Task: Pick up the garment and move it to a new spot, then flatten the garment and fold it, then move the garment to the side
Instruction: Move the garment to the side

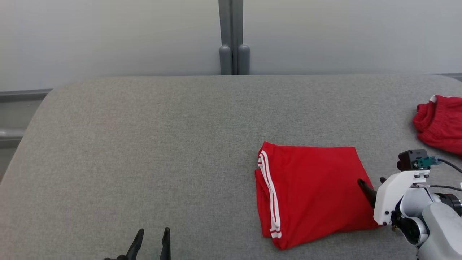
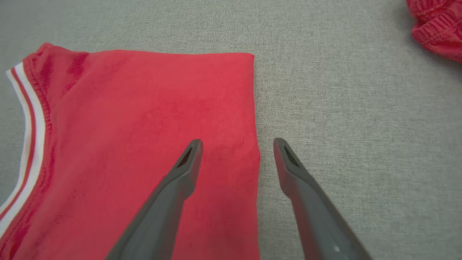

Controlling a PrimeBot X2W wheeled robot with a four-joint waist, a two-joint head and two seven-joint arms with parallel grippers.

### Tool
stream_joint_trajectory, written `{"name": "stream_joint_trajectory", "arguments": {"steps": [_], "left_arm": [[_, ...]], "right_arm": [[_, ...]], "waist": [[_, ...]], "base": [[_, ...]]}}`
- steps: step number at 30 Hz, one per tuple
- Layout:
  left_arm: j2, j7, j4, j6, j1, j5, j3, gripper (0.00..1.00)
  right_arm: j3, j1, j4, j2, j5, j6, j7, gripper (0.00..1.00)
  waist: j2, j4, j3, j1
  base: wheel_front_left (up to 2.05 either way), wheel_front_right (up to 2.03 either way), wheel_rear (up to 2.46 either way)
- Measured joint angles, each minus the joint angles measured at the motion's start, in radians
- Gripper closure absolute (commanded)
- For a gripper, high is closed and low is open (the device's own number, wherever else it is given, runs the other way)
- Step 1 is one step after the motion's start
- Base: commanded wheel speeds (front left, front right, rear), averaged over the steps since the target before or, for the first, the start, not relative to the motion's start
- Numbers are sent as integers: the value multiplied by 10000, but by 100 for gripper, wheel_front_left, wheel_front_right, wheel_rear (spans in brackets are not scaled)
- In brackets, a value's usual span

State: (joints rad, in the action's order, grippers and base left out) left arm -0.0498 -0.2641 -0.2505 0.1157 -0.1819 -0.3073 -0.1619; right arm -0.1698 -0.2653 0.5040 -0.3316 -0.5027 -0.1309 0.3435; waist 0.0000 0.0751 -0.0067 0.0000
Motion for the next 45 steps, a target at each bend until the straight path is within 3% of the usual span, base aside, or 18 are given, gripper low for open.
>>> {"name": "stream_joint_trajectory", "arguments": {"steps": [7,16,17,18,24,29,35,45], "left_arm": [[2,0,-86,31,345,15,-115,0],[2,0,-127,40,406,36,-21,0],[0,0,-130,42,429,36,-23,0],[0,0,-128,42,503,35,-33,0],[0,0,-109,29,591,-44,-58,0],[0,0,-81,29,782,-151,-155,0],[0,0,-42,29,1200,-253,-219,0],[0,0,-150,31,1293,-303,12,0]], "right_arm": [[90,-856,1618,54,391,0,56,0],[228,-1243,2654,169,61,-2,35,0],[199,-1287,2715,163,-12,-4,69,6],[146,-1323,2746,138,-201,-2,-44,100],[-117,-2044,2278,-23,-589,-6,-602,100],[48,-3938,2031,-554,-240,-6,-930,100],[1093,-5868,2566,-1068,245,-4,-625,100],[2472,-6020,3074,-1860,811,-6,-623,100]], "waist": [[0,568,419,0],[0,1017,796,0],[0,1033,830,0],[0,1059,880,0],[0,1020,1039,0],[0,908,1300,0],[0,800,1901,0],[0,461,2342,1]], "base": [[0,0,0],[0,0,0],[0,0,0],[0,0,0],[0,0,0],[0,0,0],[0,0,0],[0,0,0]]}}
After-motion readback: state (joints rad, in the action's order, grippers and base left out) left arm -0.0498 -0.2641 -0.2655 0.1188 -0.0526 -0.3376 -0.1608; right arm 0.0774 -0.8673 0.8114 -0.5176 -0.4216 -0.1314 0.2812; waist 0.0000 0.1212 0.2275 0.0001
